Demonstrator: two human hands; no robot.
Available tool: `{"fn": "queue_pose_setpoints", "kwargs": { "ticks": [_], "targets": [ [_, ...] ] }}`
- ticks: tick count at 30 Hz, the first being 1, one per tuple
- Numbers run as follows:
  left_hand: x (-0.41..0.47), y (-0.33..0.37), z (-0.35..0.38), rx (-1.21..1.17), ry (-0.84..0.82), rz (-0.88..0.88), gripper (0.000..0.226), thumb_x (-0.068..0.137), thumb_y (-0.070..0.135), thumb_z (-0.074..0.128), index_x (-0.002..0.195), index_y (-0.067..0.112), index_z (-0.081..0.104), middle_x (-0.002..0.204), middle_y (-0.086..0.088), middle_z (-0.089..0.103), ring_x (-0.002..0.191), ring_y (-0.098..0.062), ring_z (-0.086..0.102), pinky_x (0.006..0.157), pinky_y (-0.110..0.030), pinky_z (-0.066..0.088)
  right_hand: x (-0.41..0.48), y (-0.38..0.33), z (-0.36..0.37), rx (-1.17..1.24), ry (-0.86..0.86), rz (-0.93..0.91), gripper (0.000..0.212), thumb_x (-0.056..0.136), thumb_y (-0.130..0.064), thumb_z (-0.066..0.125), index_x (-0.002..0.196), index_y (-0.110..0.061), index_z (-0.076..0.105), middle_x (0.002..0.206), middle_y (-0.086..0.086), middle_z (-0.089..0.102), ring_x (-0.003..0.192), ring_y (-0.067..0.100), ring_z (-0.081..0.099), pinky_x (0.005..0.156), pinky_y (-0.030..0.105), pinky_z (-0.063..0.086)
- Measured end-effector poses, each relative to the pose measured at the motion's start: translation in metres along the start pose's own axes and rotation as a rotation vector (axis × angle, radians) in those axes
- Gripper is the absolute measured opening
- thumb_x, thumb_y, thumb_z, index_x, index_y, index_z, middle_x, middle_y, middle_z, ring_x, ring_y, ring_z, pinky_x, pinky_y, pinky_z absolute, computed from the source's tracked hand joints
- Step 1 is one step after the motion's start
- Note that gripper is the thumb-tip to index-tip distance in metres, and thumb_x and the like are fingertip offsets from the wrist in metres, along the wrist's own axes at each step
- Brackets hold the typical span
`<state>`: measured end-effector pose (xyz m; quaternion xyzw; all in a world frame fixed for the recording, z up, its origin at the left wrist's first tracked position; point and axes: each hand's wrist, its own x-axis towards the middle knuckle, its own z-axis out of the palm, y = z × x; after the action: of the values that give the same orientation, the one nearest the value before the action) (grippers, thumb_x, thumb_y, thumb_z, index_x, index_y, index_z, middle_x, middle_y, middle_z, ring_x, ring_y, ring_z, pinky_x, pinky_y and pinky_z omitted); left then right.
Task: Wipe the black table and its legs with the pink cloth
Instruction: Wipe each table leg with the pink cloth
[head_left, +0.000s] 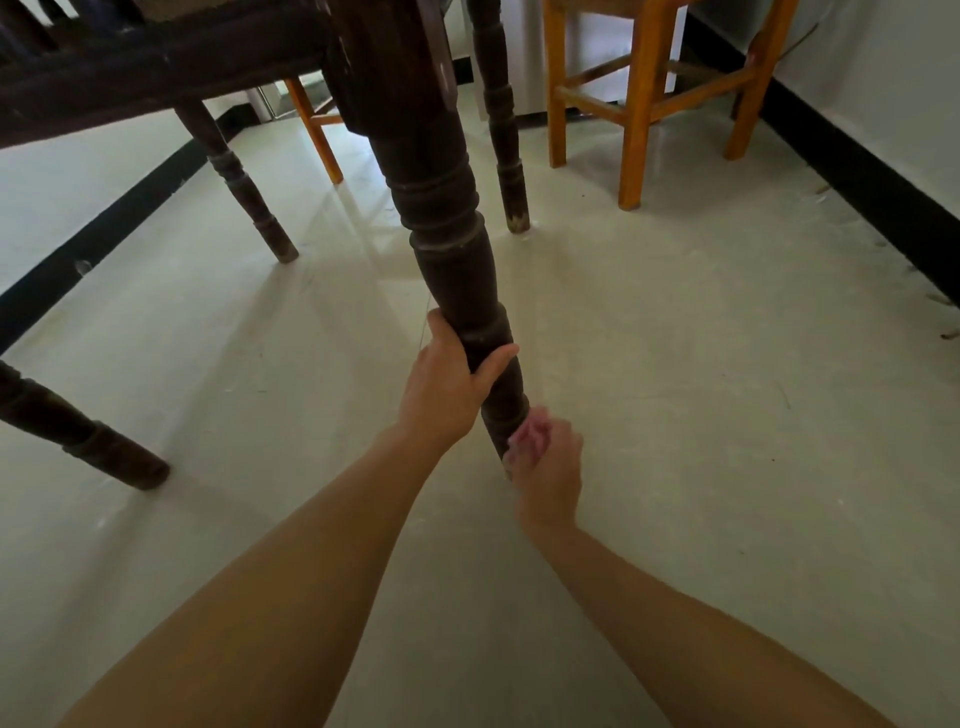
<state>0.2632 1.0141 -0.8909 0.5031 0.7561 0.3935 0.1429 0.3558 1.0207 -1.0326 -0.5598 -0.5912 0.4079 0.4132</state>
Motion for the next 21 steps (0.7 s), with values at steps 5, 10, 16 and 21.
{"fn": "queue_pose_setpoints", "kwargs": {
  "ticks": [5, 10, 16, 21],
  "targets": [
    [-0.004, 0.001, 0.002, 0.087, 0.025, -0.021, 0.048, 0.086, 0.044, 0.064, 0.118, 0.024, 0.033, 0.103, 0.007, 0.056, 0.089, -0.016, 0.061, 0.081, -0.035, 0.055, -0.054, 0.035, 0.015, -0.224, -0.476, -0.019, 0.004, 0.095, -0.026, 0.057, 0.099, -0.025, 0.055, 0.102, -0.007, 0.052, 0.083, 0.006, 0.058, 0.069, 0.015, 0.049],
    [-0.024, 0.004, -0.001, 0.273, 0.177, 0.079, 0.069, 0.09, 0.037, 0.062, 0.144, 0.016, 0.026, 0.139, -0.004, 0.046, 0.118, -0.015, 0.05, 0.101, -0.035, 0.041, 0.011, 0.02, -0.009, 0.064, -0.05, 0.272, 0.011, 0.087, -0.031, 0.065, 0.089, -0.024, 0.057, 0.093, 0.001, 0.063, 0.075, 0.016, 0.065, 0.063, 0.038, 0.06],
    [-0.028, 0.003, -0.001, 0.354, 0.223, 0.215, 0.091, 0.092, 0.032, 0.062, 0.151, 0.02, -0.006, 0.158, -0.013, 0.019, 0.138, -0.031, 0.035, 0.109, -0.044, 0.032, 0.056, -0.004, -0.029, 0.071, 0.123, 0.271, 0.022, 0.096, -0.024, 0.057, 0.116, -0.017, 0.052, 0.117, 0.001, 0.05, 0.091, 0.015, 0.053, 0.07, 0.024, 0.046],
    [-0.023, 0.0, 0.02, 0.264, 0.257, 0.23, 0.094, 0.092, 0.031, 0.061, 0.146, 0.034, -0.016, 0.154, -0.017, 0.026, 0.128, -0.034, 0.047, 0.101, -0.046, 0.041, -0.011, 0.019, 0.009, -0.067, -0.111, 0.16, 0.025, 0.099, -0.025, 0.048, 0.124, -0.022, 0.051, 0.112, -0.003, 0.054, 0.095, 0.017, 0.059, 0.079, 0.03, 0.05]
  ]
}}
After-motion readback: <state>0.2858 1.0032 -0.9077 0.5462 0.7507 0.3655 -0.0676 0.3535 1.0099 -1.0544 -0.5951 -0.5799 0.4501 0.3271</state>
